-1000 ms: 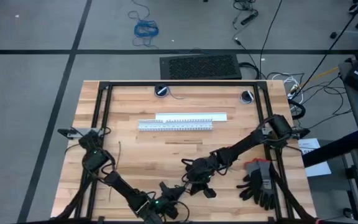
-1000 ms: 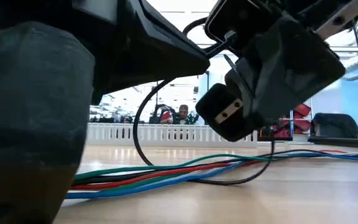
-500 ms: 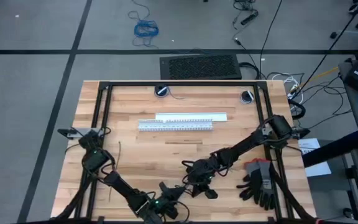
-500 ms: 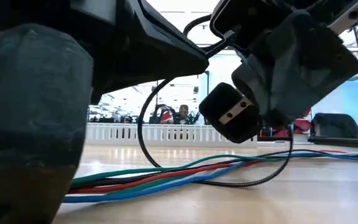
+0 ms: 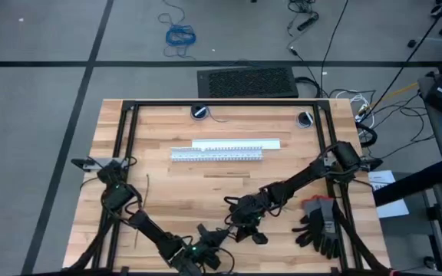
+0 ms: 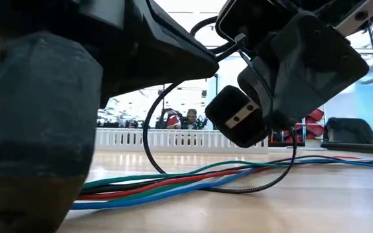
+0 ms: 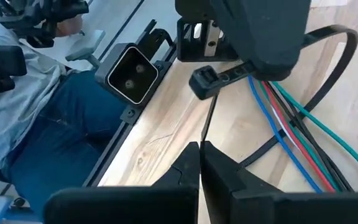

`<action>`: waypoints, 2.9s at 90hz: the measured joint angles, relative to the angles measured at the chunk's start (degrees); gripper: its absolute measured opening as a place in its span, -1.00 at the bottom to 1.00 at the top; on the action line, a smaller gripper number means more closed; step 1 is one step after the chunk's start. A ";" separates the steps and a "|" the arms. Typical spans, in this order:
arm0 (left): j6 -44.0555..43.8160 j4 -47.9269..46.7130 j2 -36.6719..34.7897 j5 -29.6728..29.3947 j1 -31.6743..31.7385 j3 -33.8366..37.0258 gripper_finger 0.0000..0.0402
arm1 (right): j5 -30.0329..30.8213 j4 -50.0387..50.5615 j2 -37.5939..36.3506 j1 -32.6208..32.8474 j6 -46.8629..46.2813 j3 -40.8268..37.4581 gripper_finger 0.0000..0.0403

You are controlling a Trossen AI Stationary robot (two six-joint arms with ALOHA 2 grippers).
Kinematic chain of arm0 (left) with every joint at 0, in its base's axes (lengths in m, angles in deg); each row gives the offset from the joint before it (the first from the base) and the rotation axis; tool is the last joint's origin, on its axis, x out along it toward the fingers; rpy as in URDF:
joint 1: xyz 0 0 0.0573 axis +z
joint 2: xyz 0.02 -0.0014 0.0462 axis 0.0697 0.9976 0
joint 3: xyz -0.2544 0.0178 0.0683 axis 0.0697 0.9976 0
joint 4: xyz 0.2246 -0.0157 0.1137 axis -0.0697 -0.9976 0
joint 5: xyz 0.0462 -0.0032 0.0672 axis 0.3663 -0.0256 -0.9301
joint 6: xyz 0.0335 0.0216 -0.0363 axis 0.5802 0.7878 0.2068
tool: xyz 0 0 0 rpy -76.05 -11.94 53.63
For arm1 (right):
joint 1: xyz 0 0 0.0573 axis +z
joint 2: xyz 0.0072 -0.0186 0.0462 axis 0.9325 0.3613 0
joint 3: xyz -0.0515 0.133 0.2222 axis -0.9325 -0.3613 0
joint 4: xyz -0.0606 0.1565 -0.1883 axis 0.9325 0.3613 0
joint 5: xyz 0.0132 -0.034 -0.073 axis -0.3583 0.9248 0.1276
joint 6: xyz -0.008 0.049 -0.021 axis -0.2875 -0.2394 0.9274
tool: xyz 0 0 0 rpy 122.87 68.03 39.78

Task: Ziptie cables
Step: Assemble the cable wires with the together using a zip tie

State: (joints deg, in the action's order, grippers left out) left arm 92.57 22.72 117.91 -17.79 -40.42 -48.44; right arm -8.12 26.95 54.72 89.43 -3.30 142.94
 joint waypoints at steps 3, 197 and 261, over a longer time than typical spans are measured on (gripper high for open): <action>-0.04 -0.19 0.00 0.00 0.02 0.00 -1.00 | -0.06 0.00 -0.02 -0.01 0.00 0.00 -1.00; -3.20 -6.66 0.00 -2.26 -1.49 0.13 -1.00 | -3.04 -0.57 -0.37 0.89 -0.81 0.00 -1.00; -4.00 -5.01 0.04 -2.19 -1.20 0.20 -1.00 | -4.50 -3.91 -0.34 -0.53 1.09 0.01 -1.00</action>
State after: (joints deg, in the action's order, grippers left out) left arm 88.57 17.71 117.96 -19.98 -41.63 -48.25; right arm -12.62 23.04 54.38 88.90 -2.21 142.95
